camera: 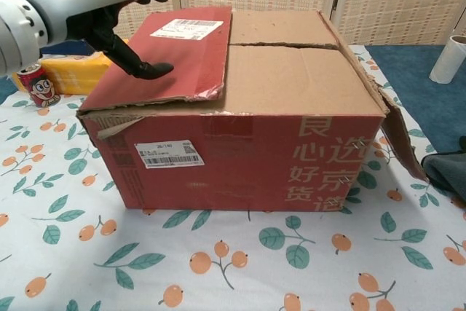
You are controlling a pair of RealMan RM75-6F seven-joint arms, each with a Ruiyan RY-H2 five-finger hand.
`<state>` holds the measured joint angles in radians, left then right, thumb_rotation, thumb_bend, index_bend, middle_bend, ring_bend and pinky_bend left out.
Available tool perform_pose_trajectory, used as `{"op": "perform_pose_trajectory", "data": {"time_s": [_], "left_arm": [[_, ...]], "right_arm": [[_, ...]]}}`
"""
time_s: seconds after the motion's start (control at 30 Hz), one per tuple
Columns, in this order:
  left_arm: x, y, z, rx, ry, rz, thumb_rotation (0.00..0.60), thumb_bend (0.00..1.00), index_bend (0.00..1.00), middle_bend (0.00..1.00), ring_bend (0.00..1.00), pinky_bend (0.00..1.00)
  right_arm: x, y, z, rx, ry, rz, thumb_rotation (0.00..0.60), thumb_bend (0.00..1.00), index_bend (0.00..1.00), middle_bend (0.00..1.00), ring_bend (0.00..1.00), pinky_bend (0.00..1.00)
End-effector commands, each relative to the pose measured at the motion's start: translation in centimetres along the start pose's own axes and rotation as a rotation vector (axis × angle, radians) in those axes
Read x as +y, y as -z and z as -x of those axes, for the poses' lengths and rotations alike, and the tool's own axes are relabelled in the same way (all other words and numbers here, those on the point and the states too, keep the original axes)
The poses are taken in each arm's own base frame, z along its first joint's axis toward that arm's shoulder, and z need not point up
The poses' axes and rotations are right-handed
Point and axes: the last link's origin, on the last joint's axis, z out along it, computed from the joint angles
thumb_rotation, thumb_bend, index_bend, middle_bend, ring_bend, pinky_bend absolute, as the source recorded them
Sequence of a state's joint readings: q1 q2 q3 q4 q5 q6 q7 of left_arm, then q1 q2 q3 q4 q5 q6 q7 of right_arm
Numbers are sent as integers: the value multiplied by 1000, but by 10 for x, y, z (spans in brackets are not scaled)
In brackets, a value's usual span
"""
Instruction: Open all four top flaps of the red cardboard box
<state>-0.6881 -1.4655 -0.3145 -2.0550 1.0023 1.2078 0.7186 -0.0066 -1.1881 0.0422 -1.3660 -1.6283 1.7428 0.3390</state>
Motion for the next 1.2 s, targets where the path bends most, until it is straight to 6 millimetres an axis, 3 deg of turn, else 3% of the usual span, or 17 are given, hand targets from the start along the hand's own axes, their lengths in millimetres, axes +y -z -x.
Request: {"op": "perform_pose_trajectory", "data": {"time_s": [0.03,0.67,0.9,1.2], "left_arm": [[7,-2,-1,-1,8,6,600,399,0,0,0,0],[39,30,16,-131,-2,30,600,438,0,0,0,0],[51,31,21,-124,-18,61,600,438,0,0,0,0],[46,27,25,-96,-53,53,600,438,0,0,0,0]], "right_arm": [[1,-1,1,-6,-2,3,600,365,0,0,0,0],[0,5,-8,20,-20,-3,600,365,0,0,0,0],[-2,7,-7,12,-16,-12,600,365,0,0,0,0],[-2,8,-8,10,-15,-12,600,365,0,0,0,0]]}}
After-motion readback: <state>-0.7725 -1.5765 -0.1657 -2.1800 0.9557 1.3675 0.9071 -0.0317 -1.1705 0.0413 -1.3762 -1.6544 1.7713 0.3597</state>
